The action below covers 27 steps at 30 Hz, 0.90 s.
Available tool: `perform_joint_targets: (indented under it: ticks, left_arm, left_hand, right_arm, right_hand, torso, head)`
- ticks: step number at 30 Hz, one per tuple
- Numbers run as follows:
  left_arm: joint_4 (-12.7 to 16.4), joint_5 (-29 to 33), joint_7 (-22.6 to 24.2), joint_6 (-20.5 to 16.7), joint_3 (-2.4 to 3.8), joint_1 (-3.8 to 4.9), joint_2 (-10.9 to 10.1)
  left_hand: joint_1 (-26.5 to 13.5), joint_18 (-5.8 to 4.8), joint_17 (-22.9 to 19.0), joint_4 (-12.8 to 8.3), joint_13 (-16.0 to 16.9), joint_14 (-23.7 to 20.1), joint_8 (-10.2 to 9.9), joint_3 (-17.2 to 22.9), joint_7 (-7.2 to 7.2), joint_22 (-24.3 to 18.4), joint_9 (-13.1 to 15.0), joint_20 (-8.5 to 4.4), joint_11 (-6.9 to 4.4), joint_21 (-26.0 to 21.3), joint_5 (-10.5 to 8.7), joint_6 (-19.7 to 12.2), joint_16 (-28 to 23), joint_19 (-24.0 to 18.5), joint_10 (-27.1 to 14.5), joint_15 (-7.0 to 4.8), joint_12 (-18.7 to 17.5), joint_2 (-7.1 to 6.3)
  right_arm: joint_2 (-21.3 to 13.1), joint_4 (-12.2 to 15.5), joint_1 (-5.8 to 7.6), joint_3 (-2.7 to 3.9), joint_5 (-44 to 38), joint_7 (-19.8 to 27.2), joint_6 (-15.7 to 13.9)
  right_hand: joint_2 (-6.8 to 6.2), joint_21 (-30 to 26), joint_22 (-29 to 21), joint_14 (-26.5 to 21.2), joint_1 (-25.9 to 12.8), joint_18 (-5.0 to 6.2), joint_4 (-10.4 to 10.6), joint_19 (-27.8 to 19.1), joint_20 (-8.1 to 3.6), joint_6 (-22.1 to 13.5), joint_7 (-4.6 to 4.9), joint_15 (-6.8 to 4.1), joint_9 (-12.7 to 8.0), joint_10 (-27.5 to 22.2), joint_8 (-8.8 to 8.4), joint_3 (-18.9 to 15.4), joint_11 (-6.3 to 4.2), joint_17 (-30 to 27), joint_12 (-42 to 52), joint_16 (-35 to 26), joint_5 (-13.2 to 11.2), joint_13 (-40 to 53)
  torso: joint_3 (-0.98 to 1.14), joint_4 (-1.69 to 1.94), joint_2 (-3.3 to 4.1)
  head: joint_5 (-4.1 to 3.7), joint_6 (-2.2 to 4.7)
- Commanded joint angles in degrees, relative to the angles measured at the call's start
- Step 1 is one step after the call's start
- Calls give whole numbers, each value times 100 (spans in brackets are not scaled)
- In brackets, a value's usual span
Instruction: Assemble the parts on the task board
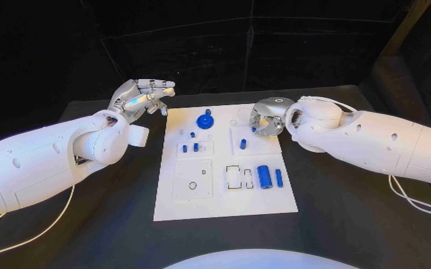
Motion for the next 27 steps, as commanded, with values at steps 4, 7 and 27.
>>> perform_joint_targets:
  ticks: [4,7,27]
  left_arm:
    - [-27,43,109,23,0,5,10]
    - [-42,43,101,23,0,5,11]
    - [-98,43,-10,53,-1,5,19]
  left_hand:
    - [-14,116,-14,-8,7,-37,12,-45,8,-7,-6,-15,0,-35,2,28,-27,-43,-60,0,42,56]
    - [-12,115,-25,-9,10,-43,12,-50,10,-10,-7,-15,1,-40,3,24,-32,-45,-67,1,50,59]
    - [65,112,-83,-66,46,-80,12,-82,55,-36,-18,-3,31,-89,6,-39,-51,-51,-168,22,135,91]
  right_arm:
    - [77,-94,-10,1,-32,40,61]
    - [107,-128,-14,0,-22,48,65]
    - [227,-195,-76,0,-86,-74,276]
  right_hand:
    - [37,-25,23,211,35,42,-15,33,3,79,4,-4,5,92,-53,201,-2,-20,-39,-30,-154,-121]
    - [57,-18,36,213,38,40,-30,44,-1,118,1,-11,7,133,-63,309,-7,-33,-43,-33,-210,-173]
    - [105,73,194,235,0,18,-335,140,-137,688,-142,-158,50,763,51,999,-181,-61,21,5,-539,-288]
  torso:
    - [1,5,0]
    - [0,3,3]
    - [-3,-2,-2]
  head:
    - [-8,-18]
    - [-6,-28]
    - [-12,-97]
